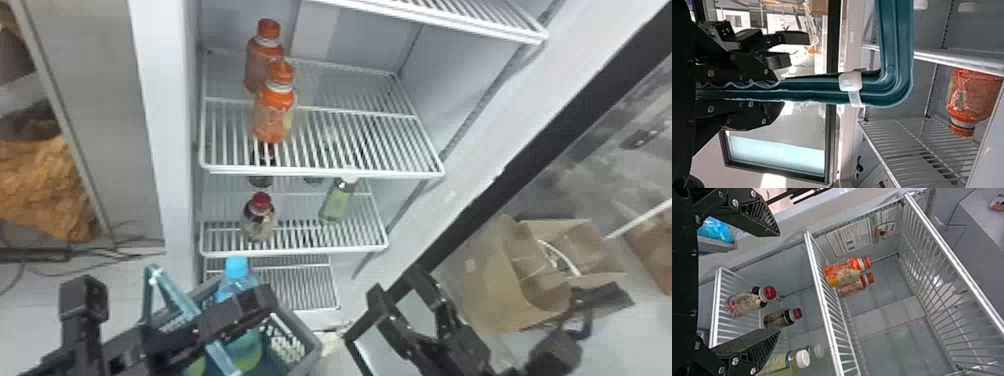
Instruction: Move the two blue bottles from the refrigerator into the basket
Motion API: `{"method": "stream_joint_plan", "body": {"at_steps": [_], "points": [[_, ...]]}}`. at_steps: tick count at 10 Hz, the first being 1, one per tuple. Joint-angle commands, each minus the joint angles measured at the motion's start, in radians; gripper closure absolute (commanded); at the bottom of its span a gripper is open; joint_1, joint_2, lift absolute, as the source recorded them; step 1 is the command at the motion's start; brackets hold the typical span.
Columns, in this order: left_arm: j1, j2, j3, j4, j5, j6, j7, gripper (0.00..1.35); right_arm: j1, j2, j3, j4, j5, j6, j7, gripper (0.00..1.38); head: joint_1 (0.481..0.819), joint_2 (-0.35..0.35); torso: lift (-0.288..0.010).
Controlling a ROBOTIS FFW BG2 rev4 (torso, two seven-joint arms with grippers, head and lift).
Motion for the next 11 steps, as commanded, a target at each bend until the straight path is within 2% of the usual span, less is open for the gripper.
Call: {"method": "stream_joint_plan", "body": {"at_steps": [1, 4, 7, 11], "points": [[0.003, 0.0, -0.002, 0.0, 0.0, 0.0, 0.0, 1.2, 0.048, 0.005, -0.031, -0.021, 0.004, -0.034, 0.0, 0.19, 0.695, -0.35, 0.0], [0.01, -0.003, 0.0, 0.0, 0.0, 0.0, 0.0, 1.2, 0.126, 0.013, -0.068, -0.051, 0.03, -0.066, 0.0, 0.19, 0.695, -0.35, 0.0], [0.018, -0.005, 0.004, 0.0, 0.002, 0.0, 0.0, 1.2, 0.168, 0.045, -0.104, -0.078, 0.056, -0.081, -0.009, 0.19, 0.695, -0.35, 0.0], [0.02, -0.006, 0.004, 0.0, 0.002, 0.0, 0.0, 1.2, 0.175, 0.047, -0.1, -0.082, 0.056, -0.088, -0.009, 0.19, 0.695, -0.35, 0.0]]}}
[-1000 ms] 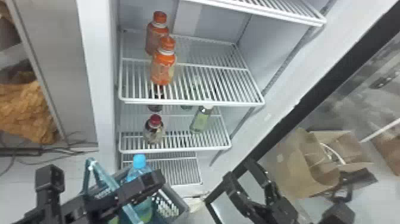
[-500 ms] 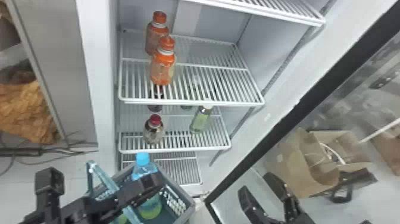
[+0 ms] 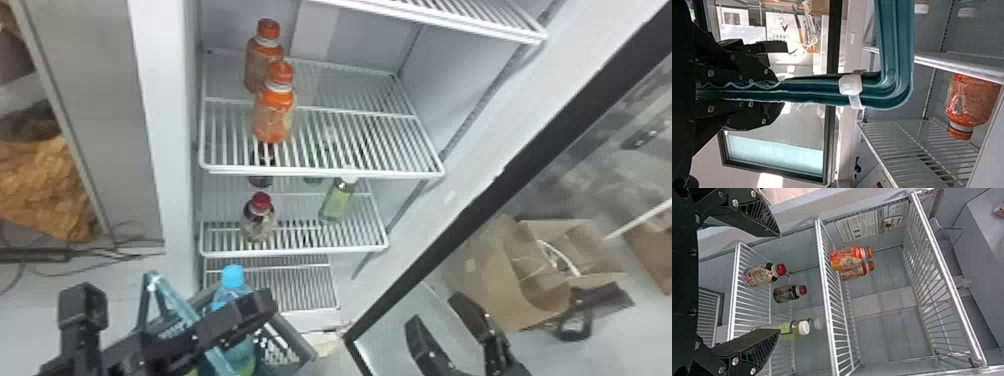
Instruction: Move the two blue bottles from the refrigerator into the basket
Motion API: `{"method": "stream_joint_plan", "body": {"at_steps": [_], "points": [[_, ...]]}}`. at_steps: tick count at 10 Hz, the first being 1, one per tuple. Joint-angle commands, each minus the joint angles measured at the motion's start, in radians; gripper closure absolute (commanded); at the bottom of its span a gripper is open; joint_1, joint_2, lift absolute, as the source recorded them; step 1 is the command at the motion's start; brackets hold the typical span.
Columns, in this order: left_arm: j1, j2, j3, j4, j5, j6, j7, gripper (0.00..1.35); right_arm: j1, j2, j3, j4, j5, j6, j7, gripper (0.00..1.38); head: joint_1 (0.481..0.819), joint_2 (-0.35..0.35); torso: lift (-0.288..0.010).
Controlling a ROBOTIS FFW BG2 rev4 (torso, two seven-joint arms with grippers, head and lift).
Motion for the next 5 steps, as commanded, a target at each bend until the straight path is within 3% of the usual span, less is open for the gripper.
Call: {"method": "stream_joint_plan", "body": {"at_steps": [1, 5], "points": [[0.002, 0.0, 0.0, 0.0, 0.0, 0.0, 0.0, 1.2, 0.001, 0.0, 0.001, -0.001, 0.0, 0.0, 0.0, 0.19, 0.695, -0.35, 0.0], [0.002, -0.002, 0.0, 0.0, -0.002, 0.0, 0.0, 1.2, -0.001, -0.002, 0.003, 0.009, -0.004, 0.0, -0.001, 0.19, 0.695, -0.35, 0.0]]}}
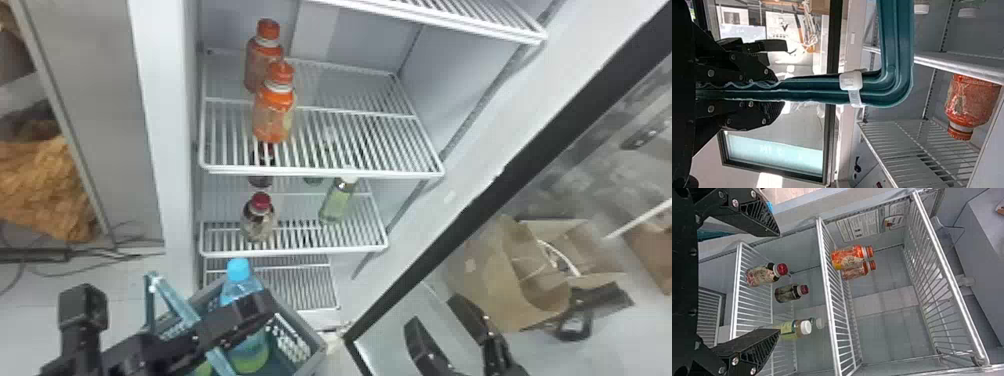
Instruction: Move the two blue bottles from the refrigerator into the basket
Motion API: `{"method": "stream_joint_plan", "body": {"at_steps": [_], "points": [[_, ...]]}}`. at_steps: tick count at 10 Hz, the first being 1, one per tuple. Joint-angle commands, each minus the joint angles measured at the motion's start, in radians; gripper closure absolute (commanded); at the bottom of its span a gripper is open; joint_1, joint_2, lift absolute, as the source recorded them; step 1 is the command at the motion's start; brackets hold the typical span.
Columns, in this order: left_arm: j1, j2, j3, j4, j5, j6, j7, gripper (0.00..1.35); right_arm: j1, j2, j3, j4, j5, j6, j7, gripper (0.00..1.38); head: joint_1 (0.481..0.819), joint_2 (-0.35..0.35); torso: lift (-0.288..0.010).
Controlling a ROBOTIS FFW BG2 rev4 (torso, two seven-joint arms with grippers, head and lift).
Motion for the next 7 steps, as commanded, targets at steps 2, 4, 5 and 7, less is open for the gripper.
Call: {"method": "stream_joint_plan", "body": {"at_steps": [2, 4, 5, 7], "points": [[0.0, 0.0, 0.0, 0.0, 0.0, 0.0, 0.0, 1.2, -0.004, -0.002, 0.002, 0.006, -0.006, 0.0, -0.001, 0.19, 0.695, -0.35, 0.0], [0.0, -0.001, 0.0, 0.0, -0.002, 0.0, 0.0, 1.2, -0.009, -0.003, 0.006, 0.016, -0.01, 0.0, -0.001, 0.19, 0.695, -0.35, 0.0], [0.0, -0.001, 0.002, 0.0, -0.002, 0.002, 0.0, 1.2, -0.009, -0.005, 0.01, 0.018, -0.012, 0.0, 0.0, 0.19, 0.695, -0.35, 0.0], [0.0, -0.001, 0.0, 0.0, -0.002, 0.002, 0.002, 1.2, -0.011, -0.008, 0.016, 0.023, -0.018, 0.0, -0.001, 0.19, 0.695, -0.35, 0.0]]}}
